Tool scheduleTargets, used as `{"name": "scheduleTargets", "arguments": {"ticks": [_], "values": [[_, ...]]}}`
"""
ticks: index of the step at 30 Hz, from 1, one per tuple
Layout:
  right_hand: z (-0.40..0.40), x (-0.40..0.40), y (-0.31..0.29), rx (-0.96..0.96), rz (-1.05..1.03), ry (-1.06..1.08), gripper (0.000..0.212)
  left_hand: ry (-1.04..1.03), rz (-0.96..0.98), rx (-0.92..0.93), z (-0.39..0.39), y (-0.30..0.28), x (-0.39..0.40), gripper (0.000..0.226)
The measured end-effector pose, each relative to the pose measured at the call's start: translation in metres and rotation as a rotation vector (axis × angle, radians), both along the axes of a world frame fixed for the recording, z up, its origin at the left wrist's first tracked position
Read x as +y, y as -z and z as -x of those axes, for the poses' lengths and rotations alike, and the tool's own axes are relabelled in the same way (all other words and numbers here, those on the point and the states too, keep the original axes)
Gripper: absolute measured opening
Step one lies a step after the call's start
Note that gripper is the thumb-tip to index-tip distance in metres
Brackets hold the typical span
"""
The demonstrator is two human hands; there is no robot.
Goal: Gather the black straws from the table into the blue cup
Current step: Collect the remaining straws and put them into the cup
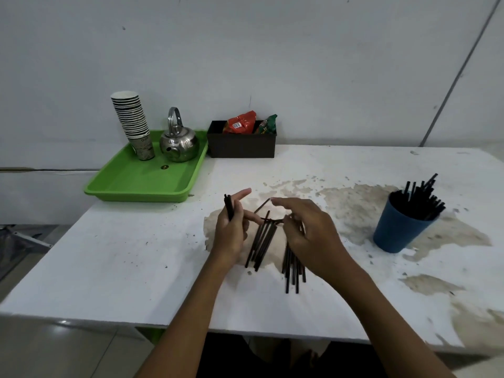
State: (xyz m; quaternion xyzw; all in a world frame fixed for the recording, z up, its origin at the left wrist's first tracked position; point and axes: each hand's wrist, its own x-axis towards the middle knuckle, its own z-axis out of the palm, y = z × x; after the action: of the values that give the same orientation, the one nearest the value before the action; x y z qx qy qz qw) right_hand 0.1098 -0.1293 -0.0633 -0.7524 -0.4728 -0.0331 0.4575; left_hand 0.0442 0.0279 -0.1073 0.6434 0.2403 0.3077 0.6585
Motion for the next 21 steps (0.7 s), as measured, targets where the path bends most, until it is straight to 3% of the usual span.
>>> {"name": "scheduleTargets", "arguments": {"ticks": [4,9,16,21], "values": [[-0.01,-0.048,0.022,-0.074,0.008,0.121,0.022,0.026,-0.006,-0.062,-0.006,-0.01,-0.009,0.033],[-0.024,-0.094,0.041,0.009,-0.054,0.356,0.013,0.082,0.032,-0.119,-0.026,-0.03,-0.029,0.035],[-0.053,-0.133,0.053,0.087,-0.1,0.693,0.049,0.226,0.102,-0.099,-0.062,-0.066,-0.074,0.04],[-0.076,-0.138,0.061,0.156,-0.122,0.773,0.053,0.362,0.103,-0.098,-0.095,-0.088,-0.113,0.044]]}}
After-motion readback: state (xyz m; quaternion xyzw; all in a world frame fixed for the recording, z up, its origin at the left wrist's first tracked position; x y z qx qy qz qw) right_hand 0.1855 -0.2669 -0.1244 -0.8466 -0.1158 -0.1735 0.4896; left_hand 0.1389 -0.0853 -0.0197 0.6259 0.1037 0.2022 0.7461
